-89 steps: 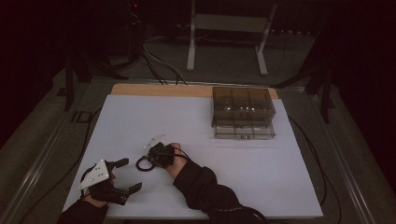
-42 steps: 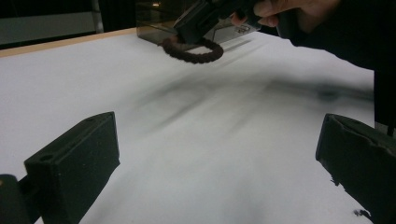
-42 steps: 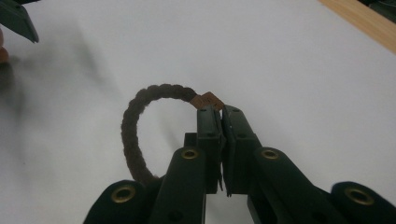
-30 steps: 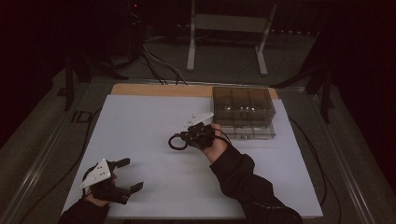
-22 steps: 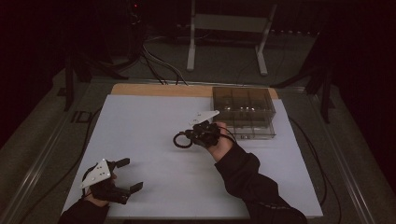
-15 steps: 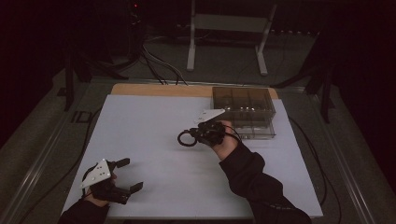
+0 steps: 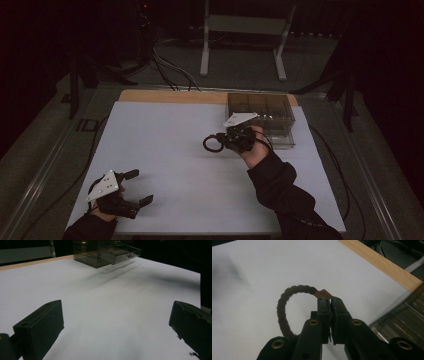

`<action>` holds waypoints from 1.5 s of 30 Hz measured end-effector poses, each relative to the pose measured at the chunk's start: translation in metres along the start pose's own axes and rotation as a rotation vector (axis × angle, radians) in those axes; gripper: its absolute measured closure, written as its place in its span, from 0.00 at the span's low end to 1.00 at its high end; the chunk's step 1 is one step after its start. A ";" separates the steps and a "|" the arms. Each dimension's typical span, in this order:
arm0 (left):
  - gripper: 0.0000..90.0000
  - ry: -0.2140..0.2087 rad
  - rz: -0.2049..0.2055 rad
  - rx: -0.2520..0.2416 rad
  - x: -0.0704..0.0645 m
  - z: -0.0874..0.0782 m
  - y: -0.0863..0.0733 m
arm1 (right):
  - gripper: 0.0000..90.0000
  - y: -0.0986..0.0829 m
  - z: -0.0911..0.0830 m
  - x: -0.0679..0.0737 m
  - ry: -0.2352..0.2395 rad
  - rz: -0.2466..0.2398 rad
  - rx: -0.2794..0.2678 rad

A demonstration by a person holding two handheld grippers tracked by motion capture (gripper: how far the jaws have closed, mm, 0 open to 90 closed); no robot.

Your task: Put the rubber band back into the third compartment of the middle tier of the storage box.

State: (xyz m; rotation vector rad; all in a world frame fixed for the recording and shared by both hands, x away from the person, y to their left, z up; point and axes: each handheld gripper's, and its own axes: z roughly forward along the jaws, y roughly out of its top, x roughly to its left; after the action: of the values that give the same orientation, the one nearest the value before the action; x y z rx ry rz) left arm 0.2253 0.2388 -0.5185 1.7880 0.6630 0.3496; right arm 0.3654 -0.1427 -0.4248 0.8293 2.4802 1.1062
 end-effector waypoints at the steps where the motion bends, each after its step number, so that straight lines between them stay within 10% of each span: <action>1: 0.00 0.000 0.000 0.000 0.000 0.000 0.000 | 0.96 -0.001 -0.002 -0.002 -0.004 0.005 0.000; 45: 0.00 0.001 -0.001 -0.001 0.000 0.000 0.000 | 0.96 -0.044 -0.078 -0.083 -0.209 0.144 0.003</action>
State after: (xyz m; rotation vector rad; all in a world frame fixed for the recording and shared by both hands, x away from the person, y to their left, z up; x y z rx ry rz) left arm 0.2252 0.2389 -0.5180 1.7863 0.6643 0.3502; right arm 0.3763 -0.2626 -0.4040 1.0800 2.2806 1.0045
